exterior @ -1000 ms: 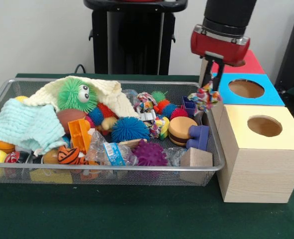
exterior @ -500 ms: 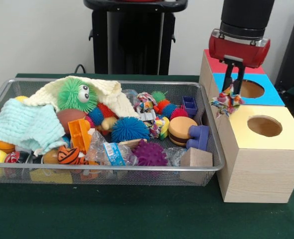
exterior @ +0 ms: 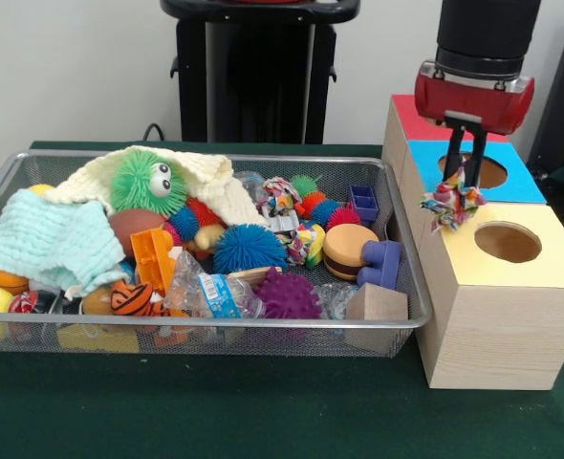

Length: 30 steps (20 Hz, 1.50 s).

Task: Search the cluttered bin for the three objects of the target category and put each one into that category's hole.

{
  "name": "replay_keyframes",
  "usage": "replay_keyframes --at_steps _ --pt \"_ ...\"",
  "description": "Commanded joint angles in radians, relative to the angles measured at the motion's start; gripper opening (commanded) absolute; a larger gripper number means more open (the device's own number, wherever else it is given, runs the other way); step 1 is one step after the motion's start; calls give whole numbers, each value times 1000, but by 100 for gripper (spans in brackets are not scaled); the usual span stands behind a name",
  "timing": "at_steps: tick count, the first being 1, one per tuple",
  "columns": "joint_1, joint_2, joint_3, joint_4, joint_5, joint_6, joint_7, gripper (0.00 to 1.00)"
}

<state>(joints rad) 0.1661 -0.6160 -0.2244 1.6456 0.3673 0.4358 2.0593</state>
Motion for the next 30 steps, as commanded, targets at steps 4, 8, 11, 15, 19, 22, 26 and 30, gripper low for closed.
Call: replay_keyframes --at_steps 4,8,11,15,19,22,26,30 --pt "38 113 102 0 112 -169 289 0" --pt "36 150 133 9 142 -272 283 0" --pt "61 164 119 -2 178 -277 298 0" --pt "95 174 98 -19 244 -250 319 0" --pt "99 186 103 -17 278 -275 300 0" --pt "75 183 142 5 284 -315 276 0" --pt "49 189 177 20 277 -359 250 0" --pt "0 201 225 45 250 -388 228 0"
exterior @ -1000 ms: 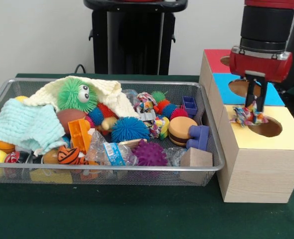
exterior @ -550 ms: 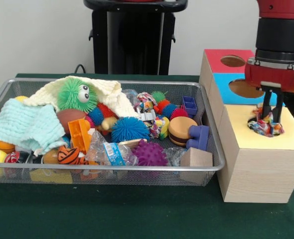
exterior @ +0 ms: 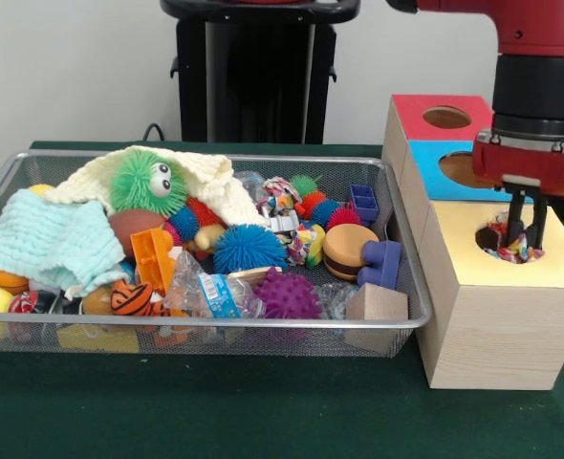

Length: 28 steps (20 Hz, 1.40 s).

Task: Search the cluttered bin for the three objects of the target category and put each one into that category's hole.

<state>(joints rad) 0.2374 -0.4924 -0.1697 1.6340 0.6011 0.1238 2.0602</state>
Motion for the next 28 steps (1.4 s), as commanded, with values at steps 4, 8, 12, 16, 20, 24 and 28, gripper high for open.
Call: replay_keyframes --at_steps 4,8,12,16,20,24,28 --pt "-120 88 195 77 -49 -120 182 0" --pt "-170 92 215 83 -110 -130 129 0" --pt "-182 99 219 71 -135 -124 129 0" --pt "-151 106 179 53 -111 -74 146 100" --pt "-154 108 174 42 -121 -70 133 100" --pt "-191 98 217 50 -150 -75 109 100" --pt "-182 95 213 55 -151 -88 125 100"
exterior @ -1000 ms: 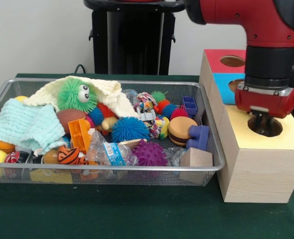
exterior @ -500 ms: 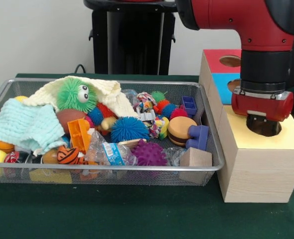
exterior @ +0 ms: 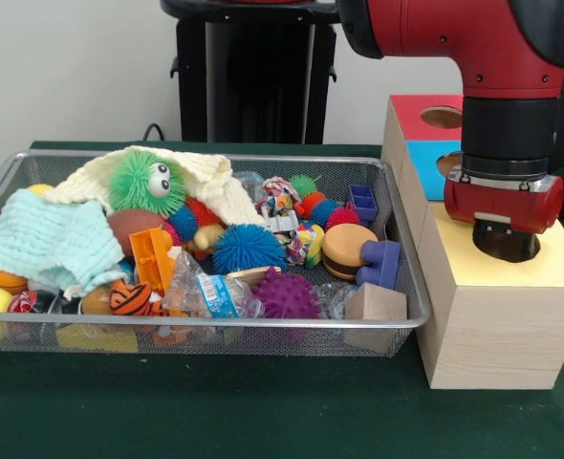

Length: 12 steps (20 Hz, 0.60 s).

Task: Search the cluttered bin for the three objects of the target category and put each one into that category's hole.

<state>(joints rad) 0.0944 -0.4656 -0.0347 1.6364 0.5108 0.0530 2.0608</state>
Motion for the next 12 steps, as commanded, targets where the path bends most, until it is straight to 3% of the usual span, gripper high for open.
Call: replay_keyframes --at_steps 1,7,12 --pt "-34 69 72 51 -57 -12 126 100" --pt "5 42 15 33 -23 80 132 100" --pt "144 -6 -191 -85 3 377 215 100"
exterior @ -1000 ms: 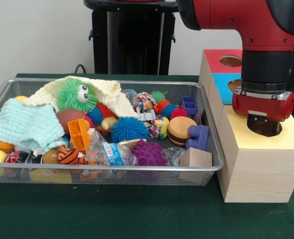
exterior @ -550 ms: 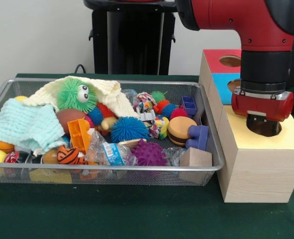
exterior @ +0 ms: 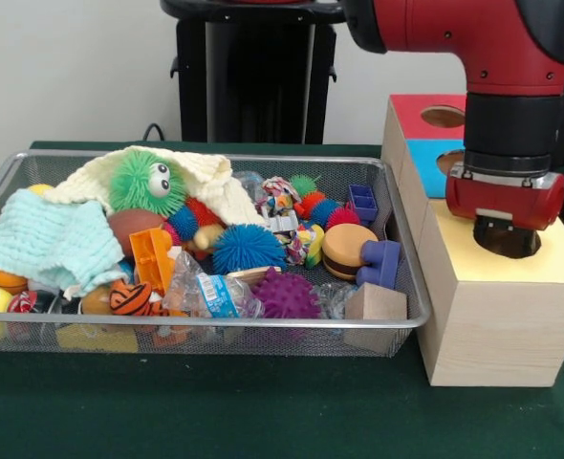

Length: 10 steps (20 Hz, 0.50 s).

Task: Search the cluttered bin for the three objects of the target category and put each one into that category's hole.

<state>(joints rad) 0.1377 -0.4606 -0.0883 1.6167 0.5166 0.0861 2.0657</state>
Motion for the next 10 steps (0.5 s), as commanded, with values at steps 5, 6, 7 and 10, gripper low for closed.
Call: replay_keyframes --at_steps 5,6,7,10 --pt "144 -28 -224 -148 -34 516 258 100" --pt "152 -31 -242 -164 -41 553 266 100" --pt "167 -31 -267 -189 -50 601 279 100" --pt "190 -36 -323 -241 -71 719 298 100"
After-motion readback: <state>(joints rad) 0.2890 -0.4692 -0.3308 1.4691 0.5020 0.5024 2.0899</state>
